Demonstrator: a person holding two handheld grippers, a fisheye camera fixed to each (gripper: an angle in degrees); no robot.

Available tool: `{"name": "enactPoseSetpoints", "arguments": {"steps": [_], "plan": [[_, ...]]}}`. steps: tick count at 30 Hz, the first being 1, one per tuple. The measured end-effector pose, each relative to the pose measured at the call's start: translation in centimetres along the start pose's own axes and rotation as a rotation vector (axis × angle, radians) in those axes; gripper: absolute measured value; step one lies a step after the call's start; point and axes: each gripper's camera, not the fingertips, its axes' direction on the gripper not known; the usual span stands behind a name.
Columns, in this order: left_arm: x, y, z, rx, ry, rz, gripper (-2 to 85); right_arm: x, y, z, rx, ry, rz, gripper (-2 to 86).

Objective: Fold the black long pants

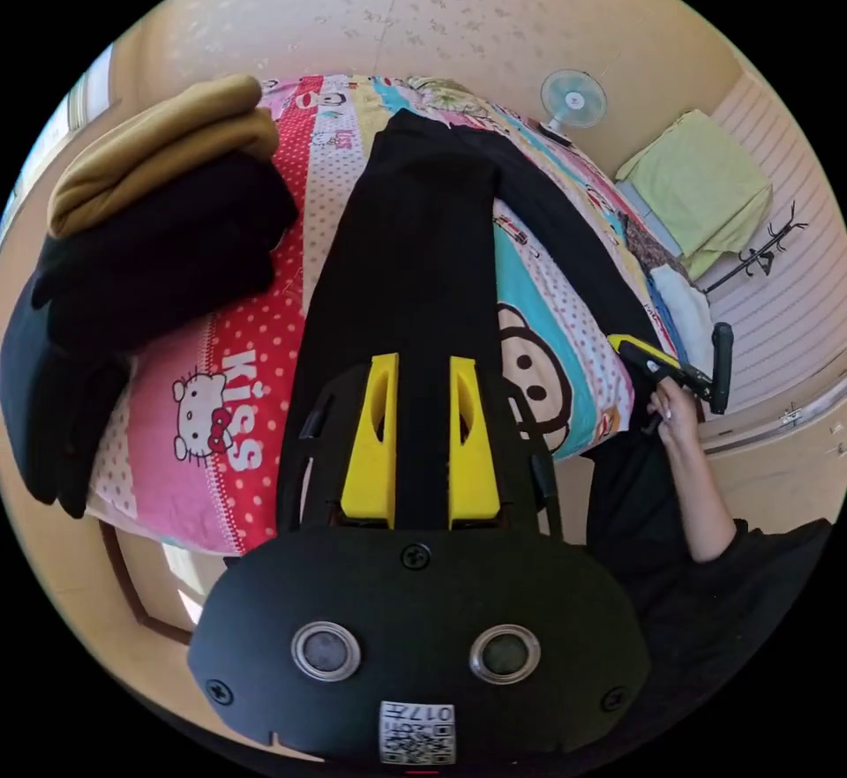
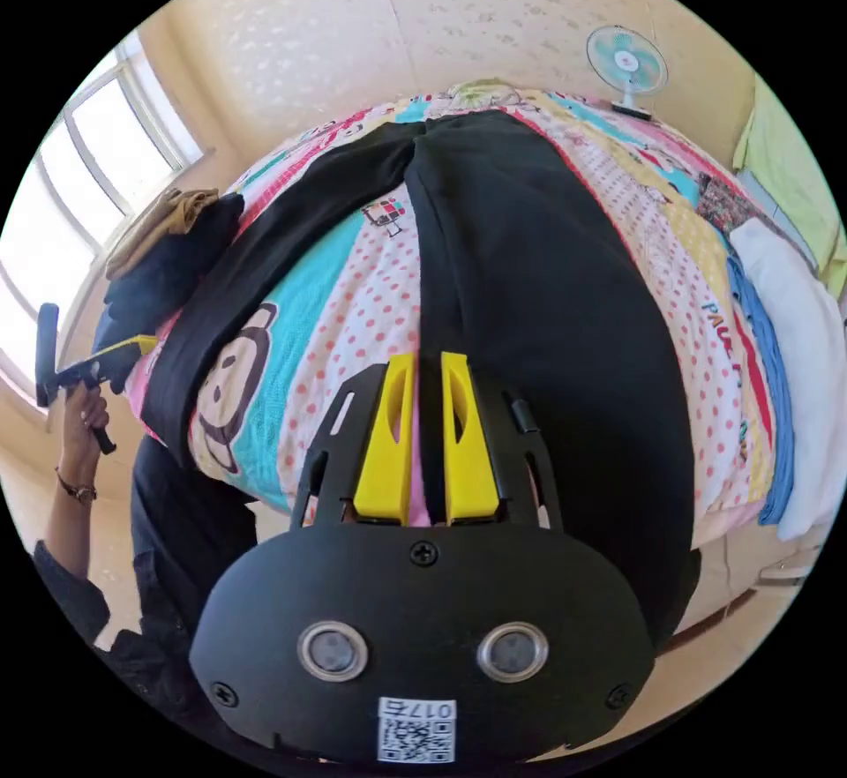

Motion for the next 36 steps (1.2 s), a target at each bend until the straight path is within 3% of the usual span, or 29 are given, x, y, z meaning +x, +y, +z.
{"name": "enactPoseSetpoints", "arguments": {"steps": [3, 6, 9, 15, 21, 23, 26, 27, 29, 31, 33, 36], "plan": [[-3.7, 2.4, -1.2, 0.084, -0.013, -0.12, 10.1, -1.2, -0.2, -1.0, 0.001, -0.222, 0.071, 10.5], [-9.6, 6.2, 0.8, 0.092, 0.112, -0.389, 11.6, -4.8, -0.3, -0.2, 0.05, -0.571, 0.004, 10.3], [-12.4, 9.9, 1.7, 0.18, 0.251, -0.469, 10.8, -10.4, -0.8, 4.1, -0.161, -0.703, -0.113, 11.8], [-14.3, 9.6, 3.7, 0.104, 0.296, -0.39, 11.9, -13.3, 0.7, 6.9, -0.152, -0.656, -0.072, 9.0], [-12.8, 8.5, 7.4, -0.035, 0.126, -0.242, 2.5, -13.9, 0.2, 6.8, -0.264, -0.615, -0.224, 3.4], [-12.0, 8.1, 8.1, -0.251, 0.225, -0.201, 0.3, -13.1, 0.1, 5.3, -0.31, -0.643, -0.248, 3.1], [-7.8, 9.2, 6.6, -0.397, 0.25, -0.05, -0.4, -11.9, 0.8, 0.4, -0.323, -0.699, -0.377, 3.1], [-7.0, 9.6, 6.4, -0.42, 0.232, -0.027, -0.4, -11.7, 1.2, -0.6, -0.316, -0.675, -0.42, 3.2], [-5.4, 11.8, 7.9, -0.626, -0.021, 0.018, -0.5, -10.5, 2.7, -2.6, -0.314, -0.467, -0.511, 3.6], [-5.4, 13.2, 8.3, -0.641, -0.169, 0.017, -0.6, -8.2, 3.4, -3.0, -0.373, -0.367, -0.486, 4.1], [-5.7, 14.0, 7.7, -0.584, -0.132, -0.011, -0.6, -4.6, 3.6, -4.7, -0.357, -0.3, -0.397, 5.3], [-5.9, 13.9, 6.6, -0.483, 0.125, -0.061, -0.8, 2.8, 4.2, -9.5, -0.18, -0.096, -0.133, 9.7]]}}
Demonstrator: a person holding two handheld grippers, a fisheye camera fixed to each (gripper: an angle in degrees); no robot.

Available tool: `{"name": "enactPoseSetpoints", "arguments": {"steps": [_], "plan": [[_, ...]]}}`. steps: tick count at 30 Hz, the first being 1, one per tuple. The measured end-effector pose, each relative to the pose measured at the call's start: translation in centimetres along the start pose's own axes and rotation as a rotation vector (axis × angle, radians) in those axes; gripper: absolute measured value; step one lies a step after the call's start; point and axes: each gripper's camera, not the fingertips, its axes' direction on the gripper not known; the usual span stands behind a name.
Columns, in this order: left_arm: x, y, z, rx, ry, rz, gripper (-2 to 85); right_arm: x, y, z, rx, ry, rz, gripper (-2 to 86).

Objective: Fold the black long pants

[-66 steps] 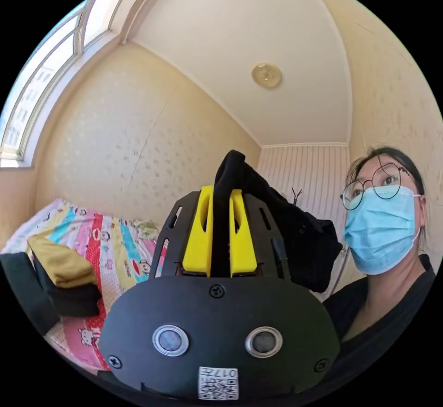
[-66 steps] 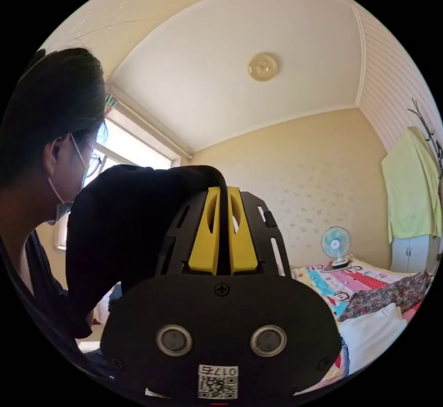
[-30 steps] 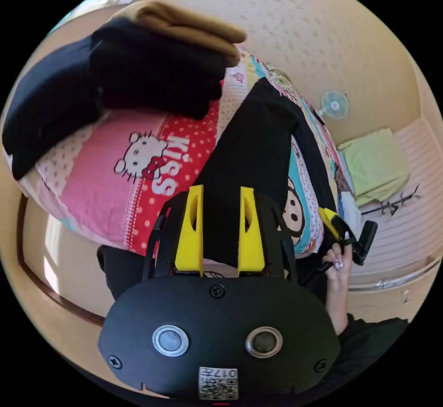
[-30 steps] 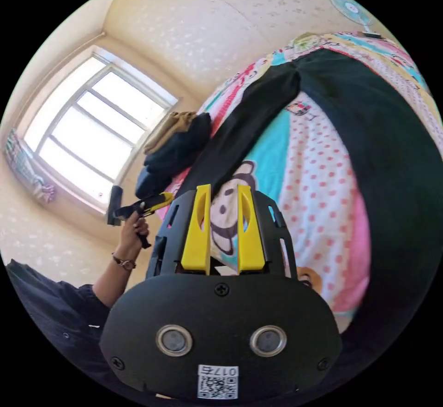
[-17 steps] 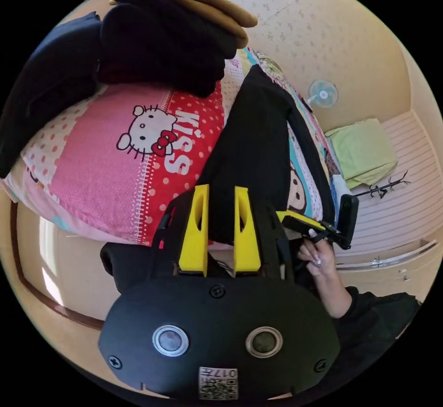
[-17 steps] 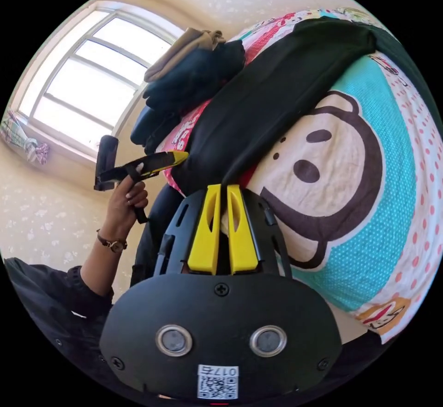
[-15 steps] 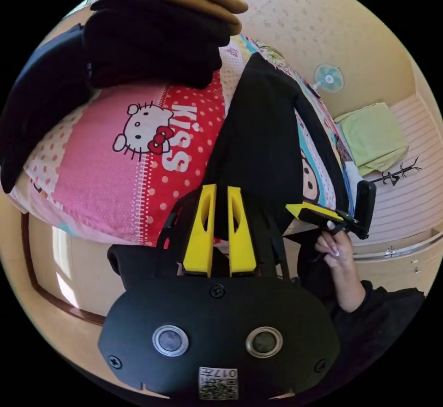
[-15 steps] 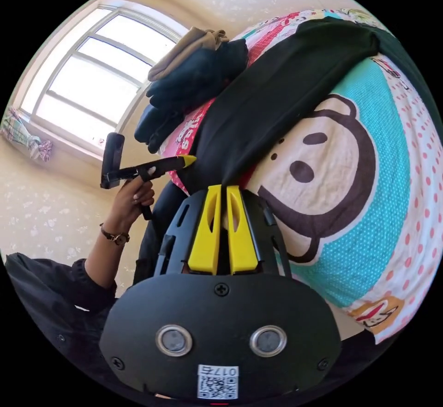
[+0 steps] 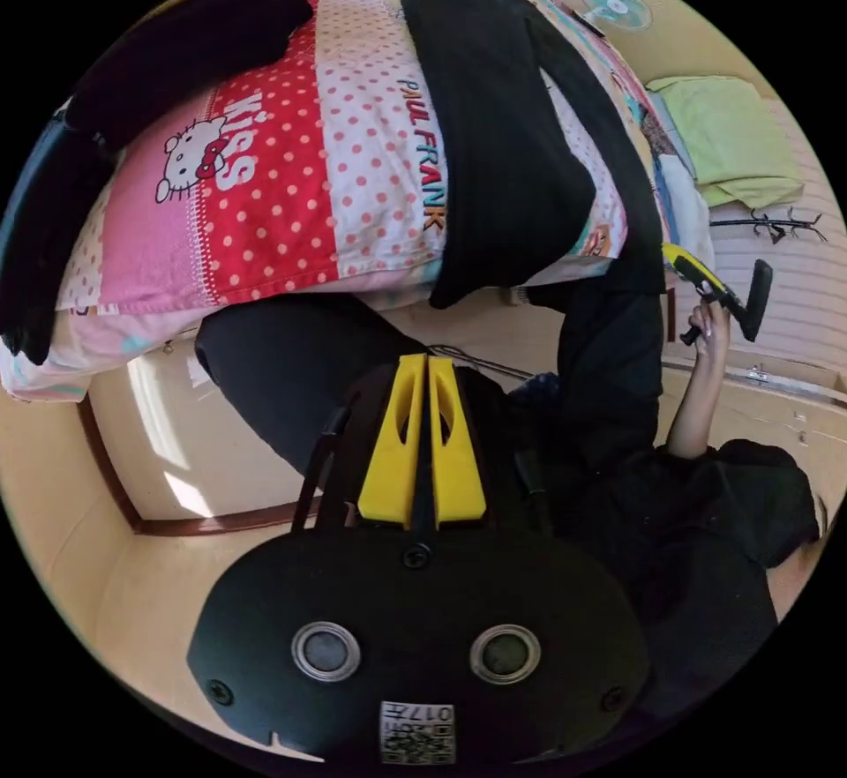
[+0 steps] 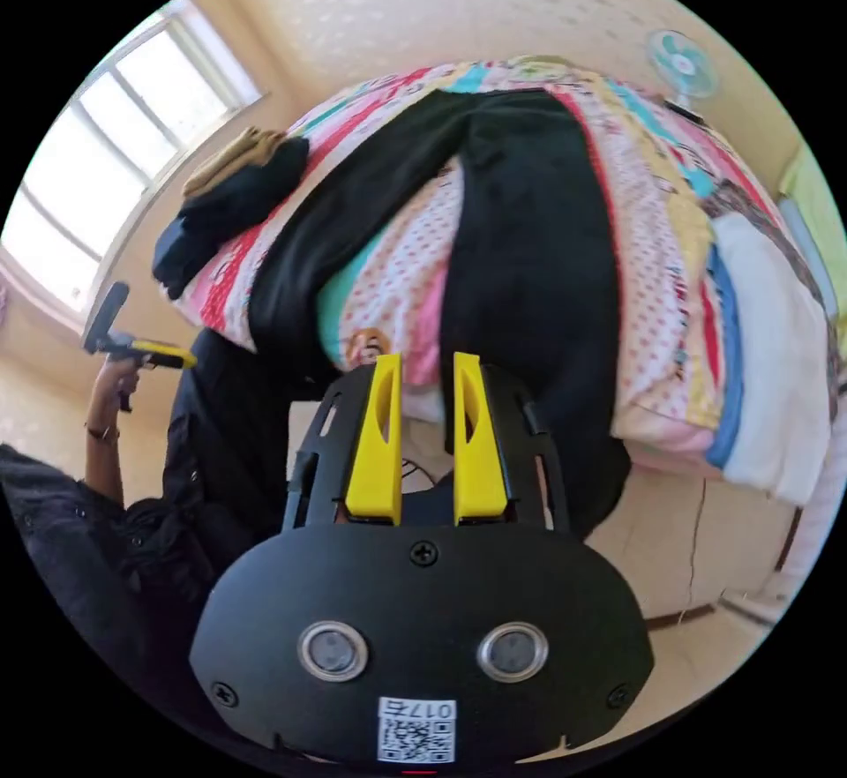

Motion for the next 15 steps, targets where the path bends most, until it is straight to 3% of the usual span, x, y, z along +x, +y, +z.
{"name": "enactPoseSetpoints", "arguments": {"steps": [2, 5, 8, 12, 15], "plan": [[1.4, -1.2, -0.7, 0.055, 0.18, 0.09, -0.9, 5.0, 2.3, -2.3, 0.078, 0.137, 0.217, 12.6], [4.3, -4.0, -0.4, 0.049, 0.203, 0.181, -1.0, 9.4, 4.5, -1.0, 0.0, 0.181, 0.379, 14.2], [8.2, -7.1, 0.7, -0.022, 0.148, 0.265, -0.9, 9.6, 6.3, 2.0, -0.126, 0.202, 0.366, 13.7], [13.6, -8.9, 1.8, -0.043, 0.174, 0.403, -0.7, 5.7, 8.3, 1.3, -0.056, 0.256, 0.187, 6.9], [17.0, -9.5, 2.5, -0.084, 0.235, 0.504, 0.0, 5.7, 10.1, -0.6, 0.058, 0.162, 0.226, 4.4]]}}
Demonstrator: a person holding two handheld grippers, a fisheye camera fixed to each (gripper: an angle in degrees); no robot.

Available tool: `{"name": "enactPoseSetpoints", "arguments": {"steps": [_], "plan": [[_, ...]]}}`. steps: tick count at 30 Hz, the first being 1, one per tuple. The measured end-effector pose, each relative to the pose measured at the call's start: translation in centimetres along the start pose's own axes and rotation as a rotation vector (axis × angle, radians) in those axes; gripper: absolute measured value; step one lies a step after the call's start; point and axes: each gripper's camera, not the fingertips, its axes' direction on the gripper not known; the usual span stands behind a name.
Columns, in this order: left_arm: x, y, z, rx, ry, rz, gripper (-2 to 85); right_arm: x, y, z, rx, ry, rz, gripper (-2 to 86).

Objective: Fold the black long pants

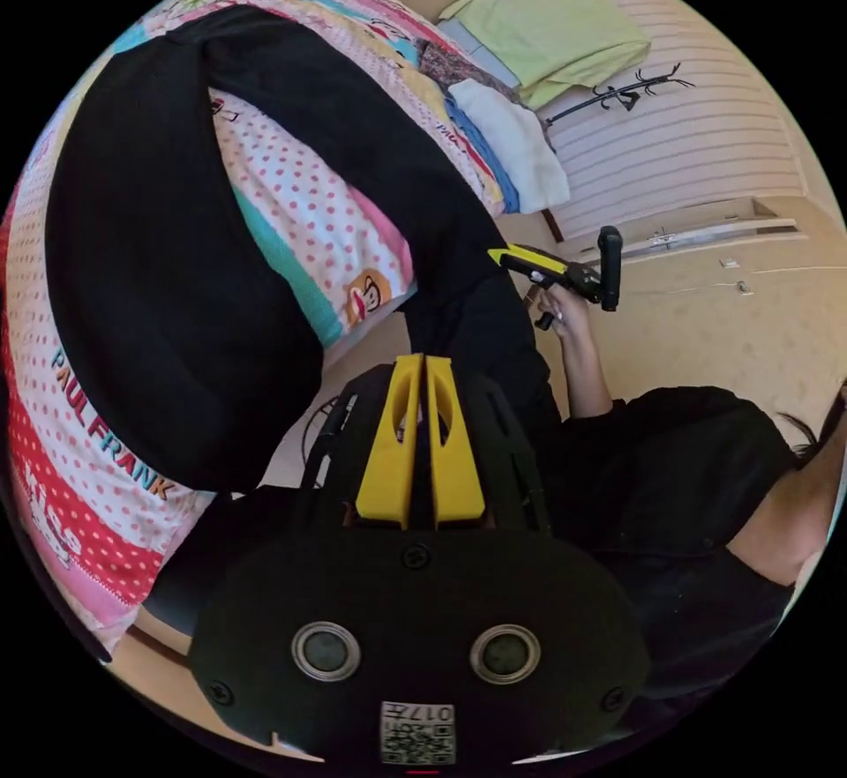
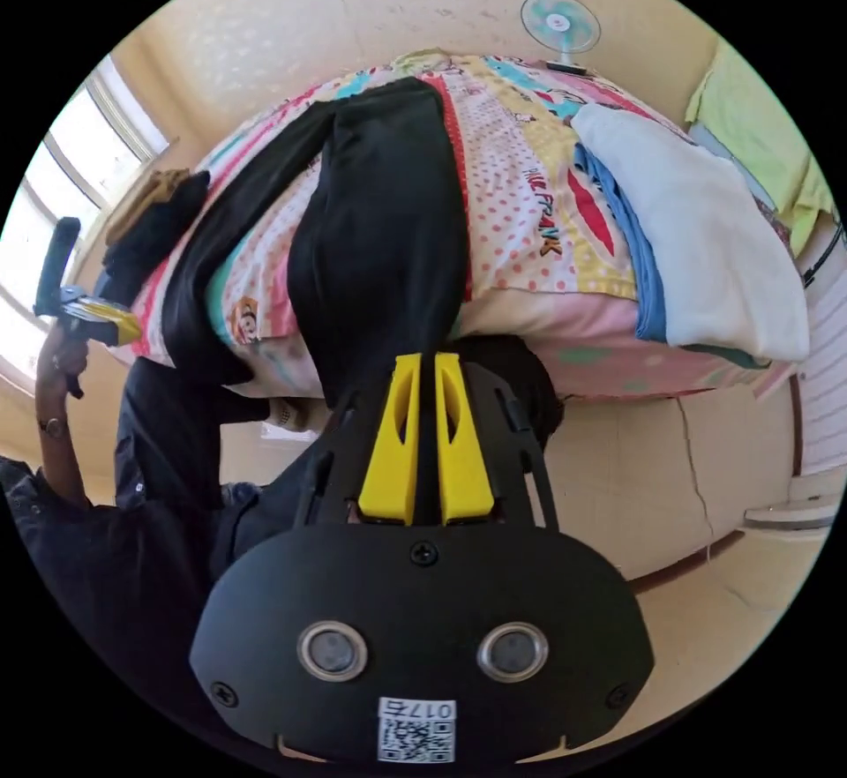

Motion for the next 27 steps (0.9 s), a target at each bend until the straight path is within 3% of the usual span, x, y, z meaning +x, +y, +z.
{"name": "enactPoseSetpoints", "arguments": {"steps": [2, 5, 10, 13, 16, 20, 22, 25, 27], "plan": [[1.3, -0.7, -0.3, 0.035, 0.023, 0.028, 2.5, 1.8, 1.4, -3.3, 0.151, -0.257, 0.058, 3.8], [2.6, -1.7, -2.3, 0.139, 0.153, 0.059, 8.2, 2.0, 2.3, -8.0, 0.35, -0.483, -0.018, 3.5], [3.2, -5.0, -5.7, 0.301, 0.301, 0.075, 15.8, -3.3, -0.3, -9.1, 0.322, -0.669, -0.242, 3.2], [1.3, -9.1, -2.4, 0.079, 0.348, 0.025, 18.9, -9.2, -1.4, -7.6, 0.248, -0.641, -0.37, 3.2], [-0.7, -9.8, 1.4, -0.065, 0.337, -0.013, 13.3, -12.9, -1.4, -6.3, 0.211, -0.552, -0.426, 3.2], [-2.7, -6.7, 1.5, 0.005, 0.376, 0.034, 1.7, -11.2, -1.5, -6.0, 0.175, -0.637, -0.435, 3.5], [-3.0, -5.5, 1.1, 0.046, 0.355, 0.027, 0.8, -9.4, -3.0, -6.9, 0.18, -0.636, -0.409, 3.9], [-3.7, -4.2, 0.7, 0.095, 0.357, 0.012, 0.3, -6.1, -7.8, -9.6, 0.375, -0.492, -0.254, 5.3], [-4.0, -3.9, 0.8, 0.102, 0.377, 0.013, 0.3, -4.7, -12.7, -10.2, 0.428, -0.524, -0.185, 8.5]]}}
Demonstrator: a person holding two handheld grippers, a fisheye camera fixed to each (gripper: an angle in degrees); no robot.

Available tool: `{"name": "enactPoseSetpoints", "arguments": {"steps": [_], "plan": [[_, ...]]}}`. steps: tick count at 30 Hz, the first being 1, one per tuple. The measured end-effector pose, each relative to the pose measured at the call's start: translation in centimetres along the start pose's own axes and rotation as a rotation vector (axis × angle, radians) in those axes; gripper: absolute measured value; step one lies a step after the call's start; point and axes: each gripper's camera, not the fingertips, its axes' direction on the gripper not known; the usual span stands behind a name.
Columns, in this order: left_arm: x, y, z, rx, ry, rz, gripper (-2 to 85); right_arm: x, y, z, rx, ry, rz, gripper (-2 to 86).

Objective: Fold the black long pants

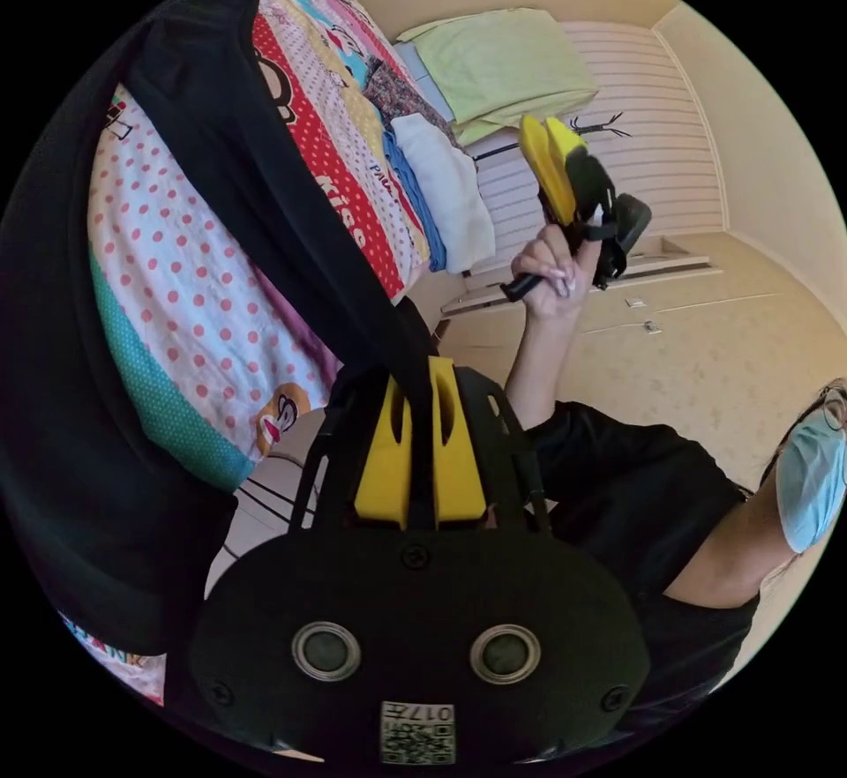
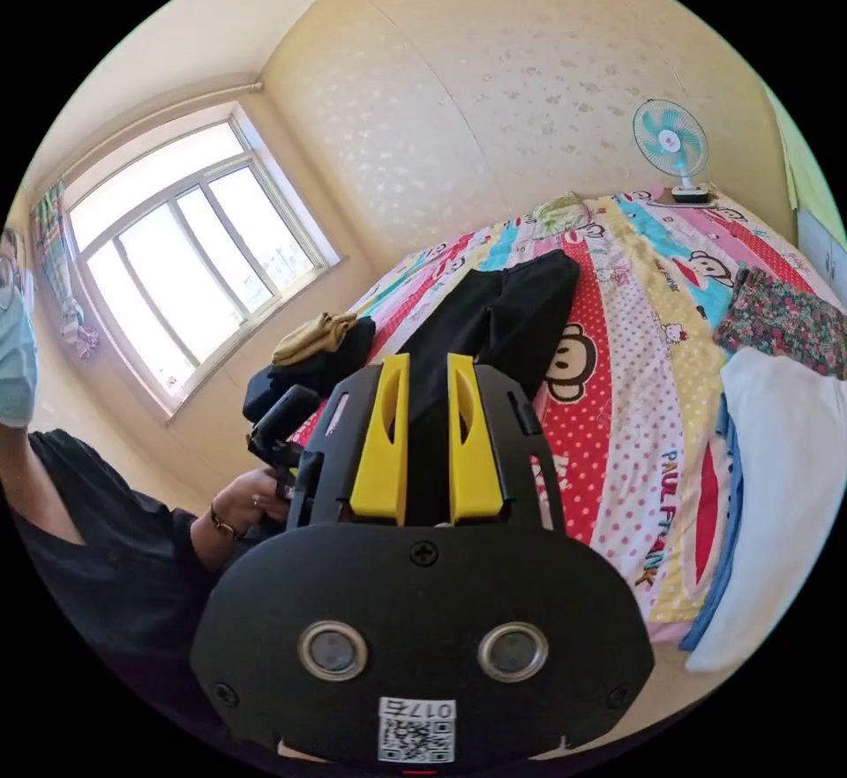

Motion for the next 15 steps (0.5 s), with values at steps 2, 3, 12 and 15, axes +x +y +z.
{"name": "enactPoseSetpoints", "arguments": {"steps": [2, 3, 12, 15], "plan": [[0.0, 0.5, -0.2, 0.021, 0.009, 0.004, 0.3, 3.5, -6.8, 4.4, -0.026, 0.078, 0.037, 12.6], [0.0, 0.5, -0.2, 0.03, 0.007, 0.007, 0.3, 4.6, -8.4, 6.1, -0.053, 0.125, 0.06, 13.5], [1.7, 1.4, -0.4, 0.106, -0.039, 0.064, 0.4, 16.1, -18.2, 30.8, -0.521, 0.531, 0.224, 7.5], [0.9, 2.9, -2.8, 0.154, 0.029, 0.085, 0.5, 14.4, -18.9, 32.4, -0.472, 0.553, 0.155, 3.5]]}}
